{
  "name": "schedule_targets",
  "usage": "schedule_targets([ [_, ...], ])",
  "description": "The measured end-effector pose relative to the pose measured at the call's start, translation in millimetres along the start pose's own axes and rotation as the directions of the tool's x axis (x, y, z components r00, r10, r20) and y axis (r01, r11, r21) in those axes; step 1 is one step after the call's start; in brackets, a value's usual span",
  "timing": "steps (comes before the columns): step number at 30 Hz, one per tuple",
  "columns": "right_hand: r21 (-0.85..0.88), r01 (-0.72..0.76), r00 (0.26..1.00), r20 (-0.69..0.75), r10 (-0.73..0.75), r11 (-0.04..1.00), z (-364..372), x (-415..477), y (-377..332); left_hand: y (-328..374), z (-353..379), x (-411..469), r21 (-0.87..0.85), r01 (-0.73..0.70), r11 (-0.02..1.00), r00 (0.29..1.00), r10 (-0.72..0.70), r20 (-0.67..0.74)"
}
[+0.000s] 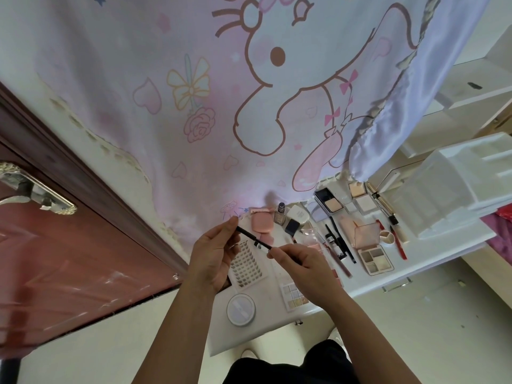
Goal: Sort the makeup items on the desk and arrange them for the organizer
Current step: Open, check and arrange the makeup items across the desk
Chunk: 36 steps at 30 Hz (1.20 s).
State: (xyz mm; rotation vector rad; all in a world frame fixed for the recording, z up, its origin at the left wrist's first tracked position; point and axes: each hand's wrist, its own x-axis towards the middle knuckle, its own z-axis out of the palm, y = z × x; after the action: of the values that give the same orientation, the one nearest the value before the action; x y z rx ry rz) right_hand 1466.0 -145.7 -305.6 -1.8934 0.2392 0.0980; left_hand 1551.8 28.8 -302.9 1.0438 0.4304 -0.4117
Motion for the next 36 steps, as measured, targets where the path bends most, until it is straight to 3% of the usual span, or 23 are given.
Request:
schedule_targets([
  [3, -0.033, -0.029, 0.996, -0.081, 0.026, 0.999, -5, 4, 7, 1, -2, 3, -0.048, 0.015, 0.999, 0.999, -0.017, -0.040],
  [8, 0.365, -0.058, 0.955, -0.250, 0.158, 0.929, -12, 8, -1, -6, -5, 3, -0.084, 0.057, 0.995, 0.997, -0.062, -0.054],
  [12, 0.595, -0.005, 0.946, -0.257, 0.197, 0.803, -9, 16, -13, -14, 0, -1, -0.125, 0.089, 0.988, 0.996, -0.089, 0.005],
  [20, 0.621, 0.025, 0.952, -0.255, 0.172, 0.783, -2, 19, -15, -15, 9, -7, -0.149, 0.102, 0.984, 0.994, -0.093, 0.064],
  [36, 0.587, 0.023, 0.958, -0.243, 0.149, 0.809, -5, 16, -12, -16, 11, -13, -0.142, 0.091, 0.986, 0.996, -0.088, 0.030],
])
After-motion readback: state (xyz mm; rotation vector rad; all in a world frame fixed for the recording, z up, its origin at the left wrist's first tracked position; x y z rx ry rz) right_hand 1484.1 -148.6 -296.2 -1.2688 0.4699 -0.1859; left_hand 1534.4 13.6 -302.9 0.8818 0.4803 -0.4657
